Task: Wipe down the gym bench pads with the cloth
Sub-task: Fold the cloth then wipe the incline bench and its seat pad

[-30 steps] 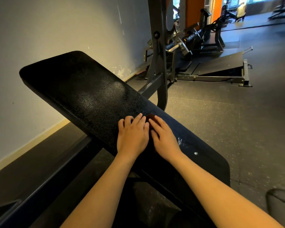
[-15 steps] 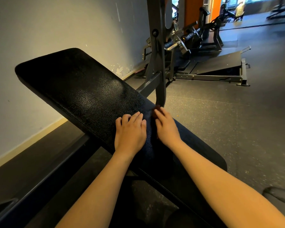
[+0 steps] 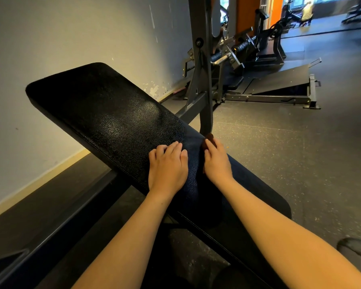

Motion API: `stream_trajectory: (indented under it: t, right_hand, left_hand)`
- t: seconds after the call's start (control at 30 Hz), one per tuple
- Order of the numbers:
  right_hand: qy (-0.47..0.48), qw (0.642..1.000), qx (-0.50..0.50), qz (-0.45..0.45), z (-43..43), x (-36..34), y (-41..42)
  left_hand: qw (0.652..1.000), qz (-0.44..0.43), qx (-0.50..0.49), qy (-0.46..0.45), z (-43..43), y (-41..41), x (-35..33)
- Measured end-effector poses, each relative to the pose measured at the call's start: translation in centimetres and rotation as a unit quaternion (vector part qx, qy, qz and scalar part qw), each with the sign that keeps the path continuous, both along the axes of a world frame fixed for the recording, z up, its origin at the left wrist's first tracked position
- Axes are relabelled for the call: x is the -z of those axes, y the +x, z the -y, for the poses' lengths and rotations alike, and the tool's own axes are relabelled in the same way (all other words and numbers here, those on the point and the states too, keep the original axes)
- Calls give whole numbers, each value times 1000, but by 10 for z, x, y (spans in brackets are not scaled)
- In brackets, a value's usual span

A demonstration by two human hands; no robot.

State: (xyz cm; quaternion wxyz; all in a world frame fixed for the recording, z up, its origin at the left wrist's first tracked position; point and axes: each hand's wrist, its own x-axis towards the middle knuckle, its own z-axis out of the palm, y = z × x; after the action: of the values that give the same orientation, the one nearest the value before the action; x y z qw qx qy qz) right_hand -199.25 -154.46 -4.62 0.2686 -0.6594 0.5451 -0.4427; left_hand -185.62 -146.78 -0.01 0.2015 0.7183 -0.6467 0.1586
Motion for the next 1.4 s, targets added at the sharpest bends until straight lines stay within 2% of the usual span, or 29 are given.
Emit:
stream_trajectory:
  t: [0.07,0.17,0.23,0.33,0.43,0.53,0.6,0.77,0.87,0.97,1.07,1.27,1.4]
  right_hand:
    - [-28,999,-18,-35,-8,-1,9]
    - [-101,984,-134,-54,-18,-5,22]
    - [-114,976,-178,-58,-14,-8,21]
    - [-101,986,-120,-62,-2,-2,7]
    - [-18,1000,-16,0,-4,6,-4]
    - [-7,999,13,-49,-8,1,4]
    - [-34,997,-19,-68,-1,-12,14]
    - [-71,982,-166,-50,29,-40,41]
    - [-107,987,-84,-82,37,-27,35]
    - [-54,998,-8,-35,29,-9,19]
    - [-56,998,-31,-9,32,-17,26]
    - [-86,982,-168,-22,67,-55,62]
    - [-61,993,-93,-35,68,-41,42]
  left_hand:
    - [1000,3,-3,-1,1,-1,0]
    - [1000,-15,4,-8,2,-1,-2]
    - [999,-33,9,-9,2,1,-4]
    - [999,-38,13,-3,1,3,-4]
    - [1000,-23,12,2,-1,2,-3]
    - [1000,4,1,22,3,1,-3]
    - [999,29,-1,40,11,3,-8]
    - [997,52,-31,41,41,18,-29]
    - [994,101,-37,32,41,19,-22]
    - [995,87,-41,28,41,19,-17]
    - [995,79,-47,24,47,20,-18]
    - [998,36,-40,11,62,21,-27]
    - [997,64,-37,8,54,22,-21]
